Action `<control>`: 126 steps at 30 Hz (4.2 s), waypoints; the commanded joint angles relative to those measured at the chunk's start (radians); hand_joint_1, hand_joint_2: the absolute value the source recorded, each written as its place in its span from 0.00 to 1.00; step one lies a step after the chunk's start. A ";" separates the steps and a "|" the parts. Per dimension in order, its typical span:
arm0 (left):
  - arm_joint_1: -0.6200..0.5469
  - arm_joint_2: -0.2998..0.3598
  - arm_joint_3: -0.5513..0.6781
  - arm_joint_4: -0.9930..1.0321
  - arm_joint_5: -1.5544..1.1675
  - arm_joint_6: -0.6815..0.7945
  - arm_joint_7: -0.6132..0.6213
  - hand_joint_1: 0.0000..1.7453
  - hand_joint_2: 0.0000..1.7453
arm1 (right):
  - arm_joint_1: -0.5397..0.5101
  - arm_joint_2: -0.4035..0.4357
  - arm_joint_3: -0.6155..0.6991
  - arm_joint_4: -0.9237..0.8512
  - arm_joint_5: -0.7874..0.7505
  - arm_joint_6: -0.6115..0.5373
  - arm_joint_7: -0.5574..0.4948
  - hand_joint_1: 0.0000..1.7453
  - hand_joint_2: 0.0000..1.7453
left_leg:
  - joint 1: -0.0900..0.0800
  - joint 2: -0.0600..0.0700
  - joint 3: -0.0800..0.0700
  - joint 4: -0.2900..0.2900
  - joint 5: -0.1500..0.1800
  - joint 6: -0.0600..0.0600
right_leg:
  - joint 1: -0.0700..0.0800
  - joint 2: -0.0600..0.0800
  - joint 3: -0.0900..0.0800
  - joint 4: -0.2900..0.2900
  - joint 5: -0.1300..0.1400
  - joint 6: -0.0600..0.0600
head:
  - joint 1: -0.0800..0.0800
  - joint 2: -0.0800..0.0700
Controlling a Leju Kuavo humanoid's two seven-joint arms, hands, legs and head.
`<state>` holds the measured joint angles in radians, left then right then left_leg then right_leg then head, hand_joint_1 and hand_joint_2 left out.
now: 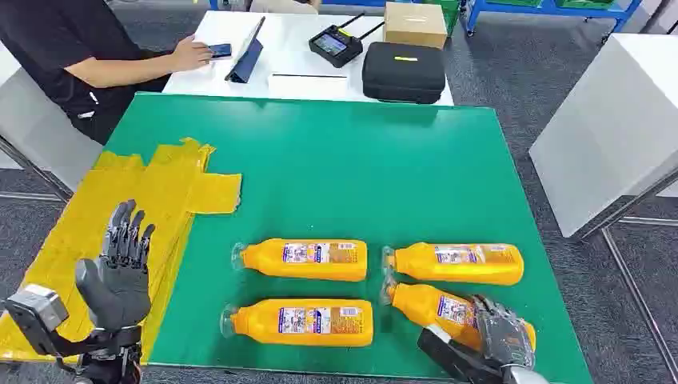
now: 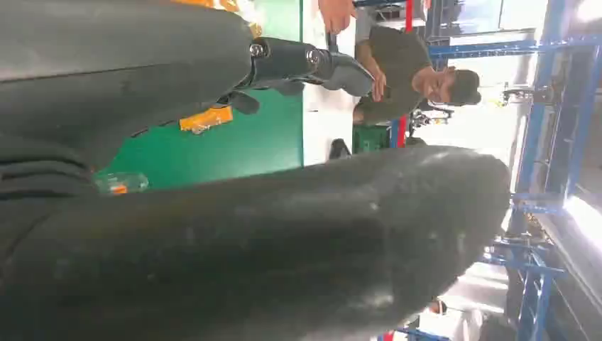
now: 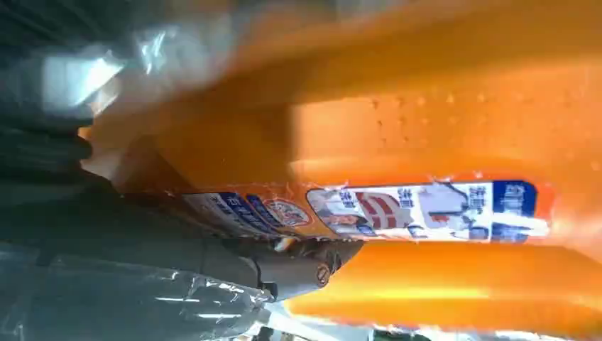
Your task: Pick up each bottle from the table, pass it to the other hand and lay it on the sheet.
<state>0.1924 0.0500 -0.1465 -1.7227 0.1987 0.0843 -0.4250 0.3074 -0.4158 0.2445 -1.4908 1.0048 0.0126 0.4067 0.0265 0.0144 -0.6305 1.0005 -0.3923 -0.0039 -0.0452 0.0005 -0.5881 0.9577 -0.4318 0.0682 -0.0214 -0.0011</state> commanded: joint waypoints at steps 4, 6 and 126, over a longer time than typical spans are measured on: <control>0.006 -0.011 0.037 0.012 0.008 -0.004 0.001 0.00 0.00 | 0.052 0.056 -0.001 0.053 -0.076 0.040 -0.022 1.00 1.00 | 0.001 -0.004 0.005 -0.001 -0.002 0.001 | 0.001 -0.004 0.006 -0.001 -0.002 -0.004 | 0.000 0.000; 0.008 -0.014 0.041 0.010 0.005 -0.004 0.004 0.00 0.00 | 0.055 0.060 -0.014 0.045 -0.115 0.027 -0.050 1.00 1.00 | 0.001 -0.005 0.006 -0.001 -0.003 0.001 | 0.002 -0.004 0.008 -0.001 -0.004 -0.006 | 0.000 0.000; -0.096 -0.150 -0.035 0.037 -0.367 0.148 0.151 1.00 1.00 | -0.325 0.503 0.301 -0.167 -0.286 -0.101 -0.351 0.00 0.00 | -0.002 -0.003 -0.013 -0.001 0.010 0.003 | -0.001 -0.003 -0.001 0.001 0.007 -0.004 | 0.000 0.000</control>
<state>0.1098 -0.1183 -0.2392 -1.7598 -0.0855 0.1732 -0.2926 -0.0354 0.1129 0.5837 -1.6197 0.7225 -0.0858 0.0538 0.0246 0.0128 -0.6468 1.0004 -0.3817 -0.0020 -0.0466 -0.0013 -0.5930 0.9591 -0.4233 0.0682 -0.0217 -0.0011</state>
